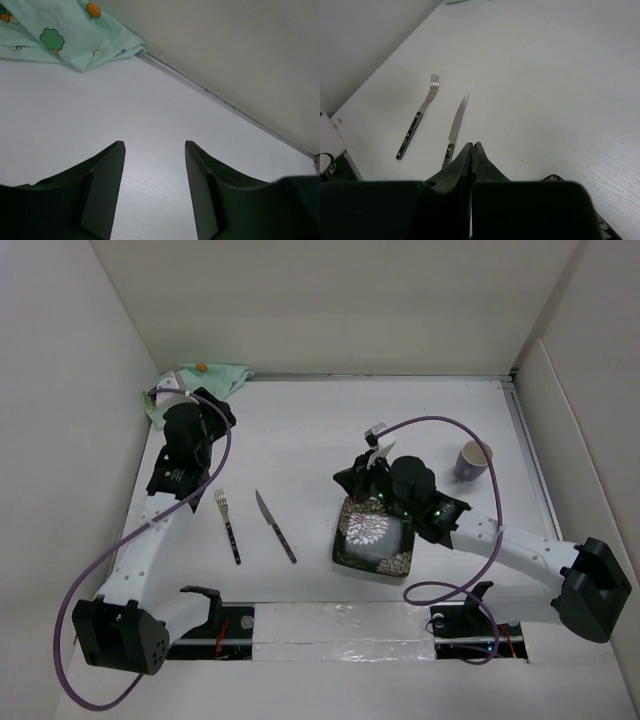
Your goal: Set the dinner table for one person
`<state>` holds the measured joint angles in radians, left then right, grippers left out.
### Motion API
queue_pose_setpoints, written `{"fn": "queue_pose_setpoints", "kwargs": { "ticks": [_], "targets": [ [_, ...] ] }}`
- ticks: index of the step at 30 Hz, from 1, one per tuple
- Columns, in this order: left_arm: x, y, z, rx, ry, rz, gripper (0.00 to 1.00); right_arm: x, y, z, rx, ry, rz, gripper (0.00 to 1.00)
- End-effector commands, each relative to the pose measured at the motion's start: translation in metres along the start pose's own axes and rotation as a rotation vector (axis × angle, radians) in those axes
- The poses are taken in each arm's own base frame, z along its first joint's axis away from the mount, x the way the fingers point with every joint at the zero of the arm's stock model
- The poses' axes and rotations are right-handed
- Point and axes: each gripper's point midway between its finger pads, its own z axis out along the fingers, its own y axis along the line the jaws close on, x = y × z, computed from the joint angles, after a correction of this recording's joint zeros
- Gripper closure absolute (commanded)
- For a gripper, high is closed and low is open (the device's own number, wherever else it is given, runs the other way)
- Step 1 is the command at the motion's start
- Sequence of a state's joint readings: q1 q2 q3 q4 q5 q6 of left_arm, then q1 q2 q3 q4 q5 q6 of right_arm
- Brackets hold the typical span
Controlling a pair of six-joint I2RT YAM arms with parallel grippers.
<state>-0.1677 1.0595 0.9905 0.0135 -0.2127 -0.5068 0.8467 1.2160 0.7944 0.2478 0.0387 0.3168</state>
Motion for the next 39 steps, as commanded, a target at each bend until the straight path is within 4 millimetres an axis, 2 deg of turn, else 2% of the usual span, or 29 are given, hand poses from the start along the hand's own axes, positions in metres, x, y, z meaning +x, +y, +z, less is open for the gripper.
{"fn": "queue_pose_setpoints", "kwargs": {
  "ticks": [1, 2, 3, 5, 6, 7, 8, 9, 10, 11, 12, 13, 15, 16, 17, 18, 19, 20, 22, 26, 27, 29, 30, 31, 35, 39],
  "targets": [
    [-0.025, 0.006, 0.027, -0.093, -0.107, -0.067, 0.54, -0.011, 0.011, 0.000, -0.032, -0.066, 0.008, 1.00],
    [-0.030, 0.009, 0.041, -0.139, -0.131, -0.064, 0.61, -0.007, 0.011, 0.001, -0.038, -0.055, 0.007, 1.00],
    [-0.032, 0.013, 0.042, -0.149, -0.136, -0.060, 0.67, -0.007, 0.010, 0.002, -0.034, -0.053, 0.007, 1.00],
    [-0.034, 0.021, 0.070, -0.211, -0.131, -0.035, 0.76, -0.004, 0.008, 0.003, -0.026, -0.050, 0.007, 1.00],
    [-0.039, 0.029, 0.080, -0.243, -0.132, -0.033, 0.91, -0.002, 0.006, 0.003, -0.014, -0.048, 0.010, 1.00],
    [-0.037, 0.032, 0.101, -0.266, -0.111, -0.013, 0.94, -0.001, 0.004, 0.003, -0.008, -0.047, 0.010, 1.00],
    [-0.037, 0.037, 0.112, -0.280, -0.101, -0.008, 0.96, -0.001, 0.004, 0.002, -0.008, -0.045, 0.008, 1.00],
    [-0.043, 0.051, 0.123, -0.311, -0.096, -0.006, 0.97, -0.002, 0.003, 0.001, 0.000, -0.049, 0.010, 1.00],
    [-0.042, 0.058, 0.144, -0.333, -0.072, 0.005, 0.93, -0.002, -0.002, 0.002, 0.025, -0.055, 0.007, 1.00],
    [-0.043, 0.061, 0.157, -0.321, -0.051, 0.005, 0.90, -0.001, -0.004, 0.002, 0.032, -0.056, 0.007, 1.00],
    [-0.047, 0.078, 0.165, -0.353, -0.029, 0.009, 0.76, 0.000, -0.005, 0.003, 0.039, -0.053, 0.008, 1.00],
    [-0.040, 0.085, 0.185, -0.372, 0.017, 0.022, 0.71, 0.003, -0.007, 0.005, 0.047, -0.044, 0.007, 0.99],
    [-0.039, 0.102, 0.200, -0.418, 0.044, 0.047, 0.61, 0.005, -0.007, 0.007, 0.049, -0.036, 0.005, 0.81],
    [-0.035, 0.117, 0.214, -0.457, 0.066, 0.052, 0.58, 0.008, -0.010, 0.010, 0.060, -0.031, 0.000, 0.72],
    [-0.030, 0.127, 0.220, -0.474, 0.083, 0.059, 0.55, 0.010, -0.010, 0.011, 0.059, -0.027, 0.000, 0.55],
    [-0.029, 0.133, 0.226, -0.477, 0.094, 0.067, 0.48, 0.010, -0.009, 0.013, 0.056, -0.024, -0.002, 0.48],
    [-0.020, 0.144, 0.238, -0.487, 0.121, 0.064, 0.47, 0.013, -0.008, 0.015, 0.046, -0.012, -0.006, 0.43],
    [-0.013, 0.146, 0.244, -0.483, 0.136, 0.065, 0.45, 0.017, -0.007, 0.017, 0.039, 0.000, -0.008, 0.38],
    [0.004, 0.149, 0.263, -0.438, 0.166, 0.098, 0.37, 0.017, -0.005, 0.021, 0.022, -0.002, -0.009, 0.36],
    [0.027, 0.147, 0.284, -0.365, 0.195, 0.084, 0.32, 0.030, 0.002, 0.031, -0.023, 0.042, -0.016, 0.34],
    [0.027, 0.145, 0.289, -0.345, 0.182, 0.082, 0.30, 0.039, 0.000, 0.036, -0.022, 0.066, -0.020, 0.33],
    [0.035, 0.144, 0.298, -0.312, 0.189, 0.088, 0.28, 0.041, 0.001, 0.041, -0.025, 0.078, -0.023, 0.34],
    [0.033, 0.141, 0.301, -0.297, 0.179, 0.091, 0.25, 0.051, 0.009, 0.042, -0.064, 0.108, -0.028, 0.33],
    [0.038, 0.136, 0.307, -0.282, 0.183, 0.099, 0.25, 0.052, 0.010, 0.045, -0.070, 0.110, -0.028, 0.33],
    [0.046, 0.142, 0.321, -0.309, 0.188, 0.134, 0.23, 0.062, 0.012, 0.050, -0.080, 0.139, -0.038, 0.33],
    [0.049, 0.158, 0.331, -0.380, 0.178, 0.150, 0.24, 0.065, 0.011, 0.052, -0.076, 0.146, -0.038, 0.33]
  ]
}}
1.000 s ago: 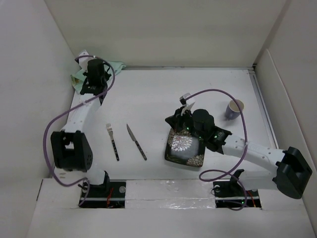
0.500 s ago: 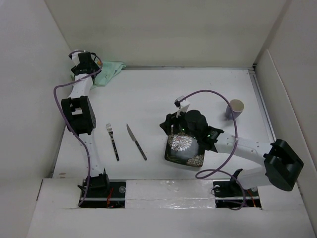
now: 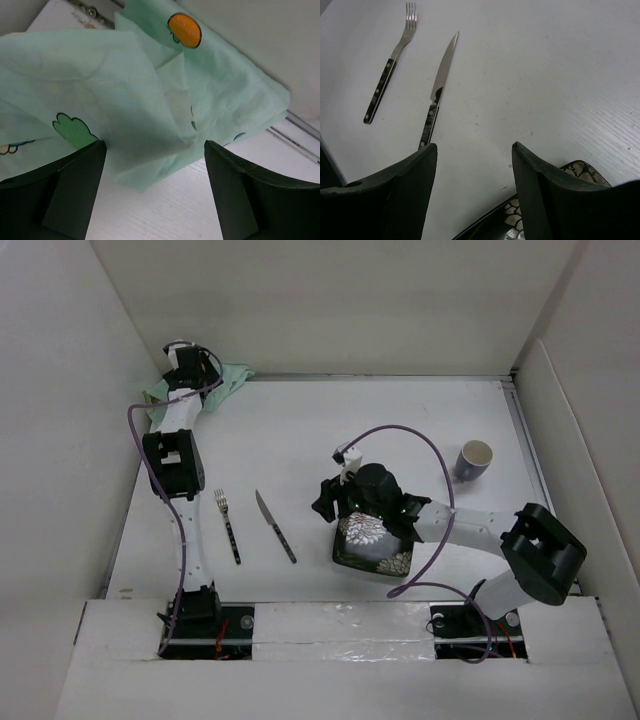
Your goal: Set the dinner table for one person
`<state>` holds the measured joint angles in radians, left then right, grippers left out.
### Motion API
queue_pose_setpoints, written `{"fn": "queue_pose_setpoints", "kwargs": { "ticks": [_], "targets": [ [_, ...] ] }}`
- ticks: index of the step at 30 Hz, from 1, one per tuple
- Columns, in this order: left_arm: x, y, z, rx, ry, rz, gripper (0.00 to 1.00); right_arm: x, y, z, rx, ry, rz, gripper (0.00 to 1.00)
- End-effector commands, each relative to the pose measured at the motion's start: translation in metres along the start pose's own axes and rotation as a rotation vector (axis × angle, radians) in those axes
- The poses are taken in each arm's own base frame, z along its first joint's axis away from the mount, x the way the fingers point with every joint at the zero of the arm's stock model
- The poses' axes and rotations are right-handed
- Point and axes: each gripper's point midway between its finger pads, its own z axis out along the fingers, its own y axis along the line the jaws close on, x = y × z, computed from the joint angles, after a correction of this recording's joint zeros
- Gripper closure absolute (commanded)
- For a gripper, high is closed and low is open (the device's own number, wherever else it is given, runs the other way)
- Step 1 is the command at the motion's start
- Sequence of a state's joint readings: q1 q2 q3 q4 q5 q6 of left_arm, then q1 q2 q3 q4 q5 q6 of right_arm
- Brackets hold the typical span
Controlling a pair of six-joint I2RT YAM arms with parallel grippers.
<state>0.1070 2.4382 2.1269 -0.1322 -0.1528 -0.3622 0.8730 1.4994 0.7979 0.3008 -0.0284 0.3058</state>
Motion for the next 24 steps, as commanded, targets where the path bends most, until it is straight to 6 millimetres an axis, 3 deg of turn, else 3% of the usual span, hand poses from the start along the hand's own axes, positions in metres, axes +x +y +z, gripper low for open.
{"fn": "queue_pose_setpoints", "kwargs": {
  "ticks": [1, 3, 5, 7, 8, 9, 10, 12, 13, 15, 16, 18, 19, 21, 22, 24],
  "targets": [
    [-0.031, 0.000, 0.005, -0.041, -0.088, 0.006, 0.24, -0.035, 0.019, 0.004, -0.058, -0.097, -0.029, 0.33],
    [-0.025, 0.006, 0.013, -0.067, -0.082, 0.017, 0.27, -0.035, 0.019, 0.005, -0.059, -0.095, -0.031, 0.34],
    [-0.031, 0.008, 0.013, -0.087, -0.105, 0.013, 0.44, -0.028, 0.018, 0.009, -0.061, -0.071, -0.032, 0.34],
    [-0.032, 0.009, 0.011, -0.093, -0.104, 0.012, 0.74, -0.028, 0.019, 0.011, -0.063, -0.063, -0.032, 0.35],
    [-0.041, 0.001, -0.002, -0.071, -0.129, 0.019, 0.98, -0.026, 0.017, 0.014, -0.055, -0.059, -0.032, 0.36],
    [-0.059, -0.019, -0.023, -0.033, -0.178, 0.023, 1.00, -0.026, 0.017, 0.015, -0.055, -0.059, -0.032, 0.39],
    [-0.052, -0.016, -0.021, -0.040, -0.162, 0.028, 1.00, -0.026, 0.017, 0.015, -0.054, -0.060, -0.032, 0.39],
    [-0.070, -0.033, -0.043, -0.004, -0.202, 0.047, 1.00, -0.026, 0.017, 0.015, -0.056, -0.057, -0.030, 0.41],
    [-0.090, -0.051, -0.071, 0.038, -0.248, 0.047, 1.00, -0.027, 0.017, 0.015, -0.056, -0.061, -0.030, 0.43],
    [-0.114, -0.064, -0.102, 0.083, -0.297, 0.042, 1.00, -0.030, 0.017, 0.015, -0.048, -0.071, -0.024, 0.46],
    [-0.139, -0.078, -0.138, 0.137, -0.356, 0.028, 1.00, -0.033, 0.016, 0.013, -0.040, -0.081, -0.022, 0.46],
    [-0.159, -0.094, -0.173, 0.214, -0.392, 0.007, 1.00, -0.036, 0.016, 0.010, -0.033, -0.088, -0.020, 0.44],
    [-0.179, -0.099, -0.205, 0.253, -0.428, -0.009, 1.00, -0.037, 0.018, 0.009, -0.032, -0.091, -0.021, 0.43],
    [-0.193, -0.108, -0.239, 0.329, -0.440, -0.039, 1.00, -0.047, 0.021, 0.001, -0.035, -0.113, -0.021, 0.39],
    [-0.204, -0.110, -0.267, 0.367, -0.463, -0.048, 1.00, -0.051, 0.017, -0.001, -0.005, -0.130, -0.018, 0.37],
    [-0.207, -0.120, -0.296, 0.459, -0.459, -0.065, 1.00, -0.065, 0.018, -0.011, 0.002, -0.168, -0.011, 0.30]
  ]
}}
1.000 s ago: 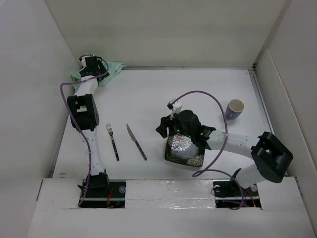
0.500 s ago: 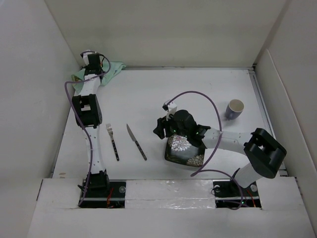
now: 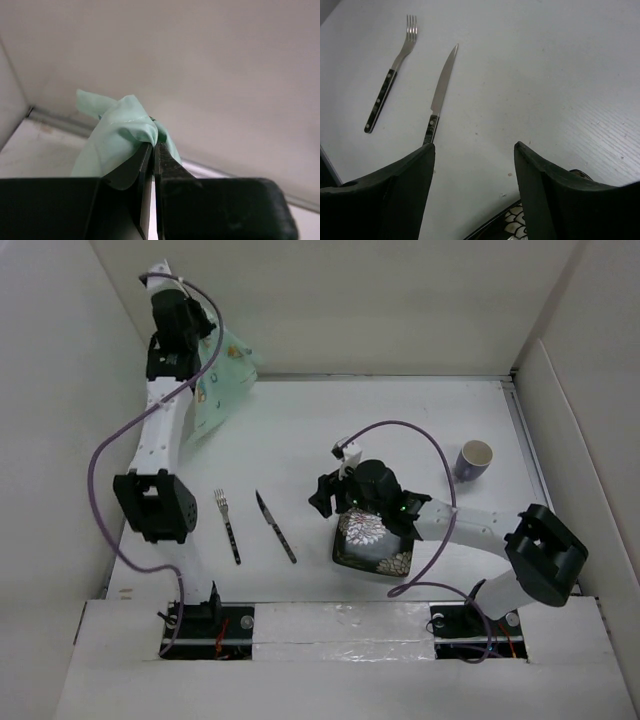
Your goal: Set the dinner table for one person
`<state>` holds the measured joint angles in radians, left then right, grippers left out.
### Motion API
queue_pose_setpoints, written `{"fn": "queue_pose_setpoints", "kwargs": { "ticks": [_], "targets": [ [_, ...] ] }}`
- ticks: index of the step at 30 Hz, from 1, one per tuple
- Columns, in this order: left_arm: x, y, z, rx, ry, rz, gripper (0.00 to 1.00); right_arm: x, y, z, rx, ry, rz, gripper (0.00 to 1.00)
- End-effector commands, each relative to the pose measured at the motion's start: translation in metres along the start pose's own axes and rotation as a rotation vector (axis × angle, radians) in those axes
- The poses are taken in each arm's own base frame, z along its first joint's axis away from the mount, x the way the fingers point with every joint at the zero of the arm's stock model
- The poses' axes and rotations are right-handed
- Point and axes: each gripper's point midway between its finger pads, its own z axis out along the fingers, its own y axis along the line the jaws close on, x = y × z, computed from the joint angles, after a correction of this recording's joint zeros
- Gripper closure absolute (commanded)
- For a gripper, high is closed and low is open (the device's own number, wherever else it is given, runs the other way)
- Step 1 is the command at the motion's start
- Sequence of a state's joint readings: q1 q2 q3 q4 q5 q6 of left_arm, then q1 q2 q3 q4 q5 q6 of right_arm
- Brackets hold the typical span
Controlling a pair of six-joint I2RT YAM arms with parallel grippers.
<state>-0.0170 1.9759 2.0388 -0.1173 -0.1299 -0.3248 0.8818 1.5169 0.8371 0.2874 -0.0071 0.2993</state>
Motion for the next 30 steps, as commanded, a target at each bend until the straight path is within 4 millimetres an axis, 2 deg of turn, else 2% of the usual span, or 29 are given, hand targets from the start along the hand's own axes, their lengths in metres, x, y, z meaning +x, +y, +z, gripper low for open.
{"fn": "queue_pose_setpoints", "kwargs": {
  "ticks": [1, 3, 4, 8, 10, 12, 13, 14, 15, 16, 17, 18, 19, 20, 21, 22, 23, 24, 25, 26, 27, 28, 29, 30],
  "targets": [
    [-0.105, -0.042, -0.089, 0.204, -0.193, -0.116, 1.00, -0.062, 0.013, -0.019, 0.007, -0.172, 0.004, 0.27],
    [-0.108, -0.066, -0.113, 0.341, -0.170, -0.153, 1.00, -0.077, 0.014, -0.027, 0.016, -0.214, 0.012, 0.19],
    [-0.119, -0.077, -0.132, 0.407, -0.191, -0.200, 1.00, -0.083, 0.013, -0.029, 0.030, -0.229, 0.016, 0.17],
    [-0.129, -0.112, -0.169, 0.614, -0.152, -0.277, 1.00, -0.117, 0.011, -0.033, 0.093, -0.272, 0.030, 0.09],
    [-0.134, -0.125, -0.183, 0.686, -0.153, -0.291, 1.00, -0.122, 0.009, -0.029, 0.112, -0.273, 0.024, 0.04],
    [-0.125, -0.131, -0.188, 0.738, -0.115, -0.329, 1.00, -0.133, 0.010, -0.027, 0.122, -0.291, 0.020, 0.00],
    [-0.129, -0.134, -0.193, 0.773, -0.133, -0.337, 1.00, -0.133, 0.003, -0.023, 0.139, -0.291, 0.025, 0.00],
    [-0.122, -0.135, -0.190, 0.778, -0.115, -0.342, 1.00, -0.137, -0.004, -0.020, 0.149, -0.298, 0.025, 0.00],
    [-0.119, -0.133, -0.185, 0.769, -0.112, -0.340, 1.00, -0.144, -0.006, -0.017, 0.151, -0.307, 0.023, 0.00],
    [-0.110, -0.130, -0.172, 0.743, -0.094, -0.342, 1.00, -0.147, -0.008, -0.013, 0.146, -0.306, 0.018, 0.00],
    [-0.101, -0.126, -0.160, 0.718, -0.079, -0.347, 1.00, -0.146, -0.021, -0.002, 0.157, -0.306, 0.005, 0.00],
    [-0.091, -0.125, -0.150, 0.712, -0.056, -0.344, 1.00, -0.155, -0.024, 0.004, 0.153, -0.317, -0.002, 0.00],
    [-0.072, -0.126, -0.131, 0.718, -0.006, -0.337, 1.00, -0.155, -0.025, 0.012, 0.141, -0.299, -0.006, 0.00],
    [-0.057, -0.134, -0.122, 0.722, 0.031, -0.336, 1.00, -0.143, -0.033, 0.029, 0.149, -0.260, -0.005, 0.00],
    [-0.044, -0.138, -0.111, 0.714, 0.055, -0.330, 1.00, -0.143, -0.040, 0.037, 0.150, -0.251, 0.002, 0.00],
    [-0.021, -0.141, -0.084, 0.678, 0.091, -0.304, 1.00, -0.150, -0.035, 0.043, 0.126, -0.257, 0.008, 0.00],
    [0.012, -0.157, -0.060, 0.676, 0.147, -0.273, 1.00, -0.150, -0.043, 0.049, 0.143, -0.263, 0.052, 0.03],
    [0.016, -0.166, -0.064, 0.692, 0.157, -0.271, 1.00, -0.148, -0.049, 0.051, 0.154, -0.258, 0.055, 0.04],
    [0.051, -0.173, -0.036, 0.687, 0.218, -0.275, 1.00, -0.147, -0.051, 0.053, 0.159, -0.274, 0.080, 0.05],
    [0.070, -0.182, -0.025, 0.698, 0.250, -0.290, 1.00, -0.147, -0.057, 0.054, 0.169, -0.275, 0.089, 0.06],
    [0.094, -0.198, -0.020, 0.724, 0.287, -0.296, 1.00, -0.143, -0.060, 0.056, 0.182, -0.267, 0.095, 0.16],
    [0.120, -0.205, -0.001, 0.723, 0.319, -0.303, 1.00, -0.141, -0.072, 0.054, 0.224, -0.259, 0.106, 0.22],
    [0.134, -0.212, 0.005, 0.720, 0.336, -0.306, 1.00, -0.135, -0.077, 0.052, 0.251, -0.249, 0.119, 0.41],
    [0.181, -0.230, 0.013, 0.727, 0.401, -0.293, 1.00, -0.134, -0.093, 0.042, 0.292, -0.261, 0.133, 0.74]
  ]
}}
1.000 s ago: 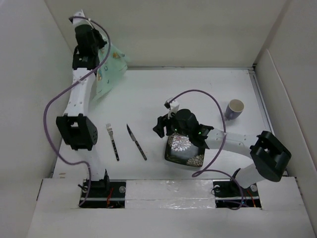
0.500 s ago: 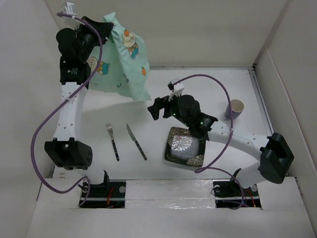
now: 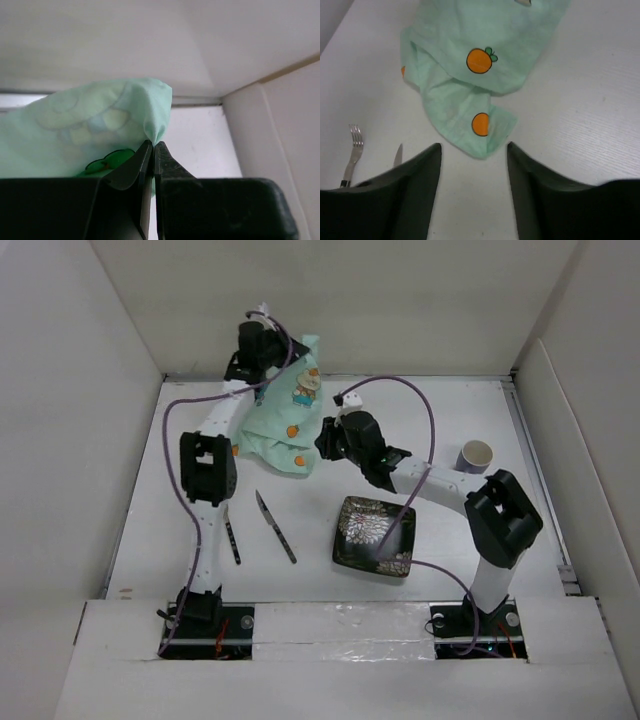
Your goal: Set the dinner table for one person
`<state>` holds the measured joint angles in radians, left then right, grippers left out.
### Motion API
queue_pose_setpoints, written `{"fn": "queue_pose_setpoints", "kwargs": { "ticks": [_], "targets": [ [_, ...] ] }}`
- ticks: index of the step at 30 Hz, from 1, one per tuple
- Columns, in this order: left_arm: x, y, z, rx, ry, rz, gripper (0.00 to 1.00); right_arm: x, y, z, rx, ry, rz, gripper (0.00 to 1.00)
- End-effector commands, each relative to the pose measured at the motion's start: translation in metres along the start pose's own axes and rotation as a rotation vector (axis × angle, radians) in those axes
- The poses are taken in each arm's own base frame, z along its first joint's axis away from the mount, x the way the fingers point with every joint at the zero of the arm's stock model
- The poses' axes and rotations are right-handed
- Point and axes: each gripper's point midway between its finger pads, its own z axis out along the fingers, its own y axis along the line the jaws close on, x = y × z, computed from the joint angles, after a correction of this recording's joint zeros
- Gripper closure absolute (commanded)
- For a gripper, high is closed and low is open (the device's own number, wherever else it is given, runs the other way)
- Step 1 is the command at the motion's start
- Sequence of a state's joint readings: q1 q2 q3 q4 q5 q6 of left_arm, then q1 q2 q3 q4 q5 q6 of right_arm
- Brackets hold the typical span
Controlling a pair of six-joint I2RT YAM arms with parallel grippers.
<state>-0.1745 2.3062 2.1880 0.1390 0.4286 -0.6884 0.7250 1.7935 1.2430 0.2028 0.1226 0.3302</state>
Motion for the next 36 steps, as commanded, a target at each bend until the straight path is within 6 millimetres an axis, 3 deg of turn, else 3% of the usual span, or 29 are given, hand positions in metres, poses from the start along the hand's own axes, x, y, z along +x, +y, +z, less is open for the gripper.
{"fn": "queue_pose_setpoints", "kwargs": {
  "ticks": [1, 2, 5, 7, 8, 9, 11, 12, 13, 15, 17, 18, 19, 21, 22, 23, 24, 25, 26, 27, 29, 31, 33, 34, 36],
  "targets": [
    [0.048, -0.029, 0.037, 0.085, 0.072, 0.014, 1.00, -0.044, -0.014, -0.012, 0.051, -0.132, 0.065, 0.75],
    [0.059, -0.031, 0.043, 0.089, 0.082, 0.027, 1.00, -0.035, -0.024, -0.013, 0.073, -0.117, 0.072, 0.86],
    [0.110, -0.056, 0.055, 0.144, 0.145, 0.063, 0.92, -0.034, -0.050, -0.013, 0.131, -0.125, 0.110, 0.88],
    [0.131, -0.069, 0.054, 0.163, 0.182, 0.126, 0.65, -0.027, -0.069, -0.009, 0.189, -0.091, 0.122, 0.73],
    [0.144, -0.080, 0.053, 0.170, 0.205, 0.150, 0.55, -0.020, -0.082, -0.003, 0.223, -0.069, 0.145, 0.57],
    [0.140, -0.081, 0.050, 0.167, 0.198, 0.189, 0.37, -0.019, -0.087, 0.000, 0.230, -0.061, 0.149, 0.51],
    [0.124, -0.090, 0.038, 0.141, 0.170, 0.211, 0.26, -0.003, -0.091, 0.011, 0.204, -0.012, 0.157, 0.41],
    [0.115, -0.095, 0.032, 0.127, 0.152, 0.225, 0.20, 0.000, -0.094, 0.014, 0.197, -0.001, 0.161, 0.41],
    [0.096, -0.103, 0.019, 0.091, 0.112, 0.259, 0.19, 0.000, -0.086, 0.019, 0.150, 0.009, 0.164, 0.41],
    [0.058, -0.095, -0.001, 0.026, 0.030, 0.275, 0.20, 0.015, -0.078, 0.031, 0.128, 0.056, 0.145, 0.50],
    [0.036, -0.081, -0.036, -0.071, -0.046, 0.257, 0.22, 0.018, -0.063, 0.041, 0.094, 0.088, 0.118, 0.60],
    [0.021, -0.069, -0.051, -0.113, -0.093, 0.244, 0.26, 0.033, -0.055, 0.047, 0.083, 0.124, 0.104, 0.79],
    [0.012, -0.059, -0.075, -0.157, -0.152, 0.232, 0.27, 0.037, -0.050, 0.049, 0.075, 0.140, 0.100, 0.91],
    [0.002, -0.040, -0.099, -0.220, -0.210, 0.186, 0.33, 0.036, -0.036, 0.056, 0.047, 0.141, 0.082, 0.95],
    [-0.005, -0.014, -0.123, -0.316, -0.266, 0.164, 0.35, 0.048, -0.034, 0.060, 0.047, 0.168, 0.077, 0.92],
    [-0.002, 0.002, -0.133, -0.360, -0.278, 0.122, 0.38, 0.046, -0.025, 0.064, 0.034, 0.165, 0.071, 0.75],
    [0.000, 0.015, -0.143, -0.396, -0.288, 0.092, 0.45, 0.049, -0.026, 0.067, 0.041, 0.171, 0.070, 0.66],
    [0.009, 0.041, -0.161, -0.446, -0.283, 0.060, 0.48, 0.058, -0.024, 0.071, 0.048, 0.185, 0.063, 0.57],
    [0.018, 0.055, -0.169, -0.464, -0.270, 0.032, 0.50, 0.061, -0.020, 0.073, 0.053, 0.190, 0.060, 0.46],
    [0.023, 0.062, -0.174, -0.465, -0.274, -0.009, 0.54, 0.056, -0.020, 0.078, 0.060, 0.180, 0.058, 0.43],
    [0.051, 0.092, -0.188, -0.527, -0.224, -0.049, 0.58, 0.068, -0.024, 0.085, 0.098, 0.210, 0.048, 0.39],
    [0.078, 0.105, -0.194, -0.548, -0.169, -0.092, 0.62, 0.067, -0.026, 0.090, 0.119, 0.234, 0.039, 0.39],
    [0.094, 0.106, -0.195, -0.516, -0.144, -0.125, 0.65, 0.075, -0.028, 0.096, 0.132, 0.257, 0.038, 0.39],
    [0.113, 0.110, -0.201, -0.509, -0.105, -0.158, 0.65, 0.077, -0.031, 0.095, 0.149, 0.268, 0.044, 0.39],
    [0.121, 0.108, -0.206, -0.495, -0.103, -0.162, 0.65, 0.077, -0.035, 0.096, 0.174, 0.253, 0.057, 0.39]
  ]
}}
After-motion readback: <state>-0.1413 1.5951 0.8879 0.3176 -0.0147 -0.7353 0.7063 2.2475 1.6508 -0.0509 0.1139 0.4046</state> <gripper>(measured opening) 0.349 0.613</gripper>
